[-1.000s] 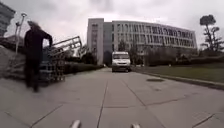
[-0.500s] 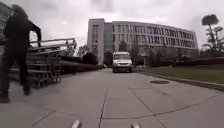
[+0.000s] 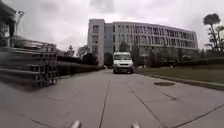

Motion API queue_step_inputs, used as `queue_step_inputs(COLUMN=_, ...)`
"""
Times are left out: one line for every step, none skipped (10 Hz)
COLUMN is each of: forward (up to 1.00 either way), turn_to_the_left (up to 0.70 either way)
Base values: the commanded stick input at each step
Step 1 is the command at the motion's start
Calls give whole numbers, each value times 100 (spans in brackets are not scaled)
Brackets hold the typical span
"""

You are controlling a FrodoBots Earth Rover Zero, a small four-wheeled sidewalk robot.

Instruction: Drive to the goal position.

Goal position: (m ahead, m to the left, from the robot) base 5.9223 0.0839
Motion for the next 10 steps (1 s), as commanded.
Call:
queue_step_inputs(forward=70, turn_to_the_left=0)
queue_step_inputs(forward=70, turn_to_the_left=0)
queue_step_inputs(forward=70, turn_to_the_left=0)
queue_step_inputs(forward=70, turn_to_the_left=0)
queue_step_inputs(forward=70, turn_to_the_left=0)
queue_step_inputs(forward=70, turn_to_the_left=0)
queue_step_inputs(forward=70, turn_to_the_left=0)
queue_step_inputs(forward=70, turn_to_the_left=0)
queue_step_inputs(forward=70, turn_to_the_left=0)
queue_step_inputs(forward=70, turn_to_the_left=2)
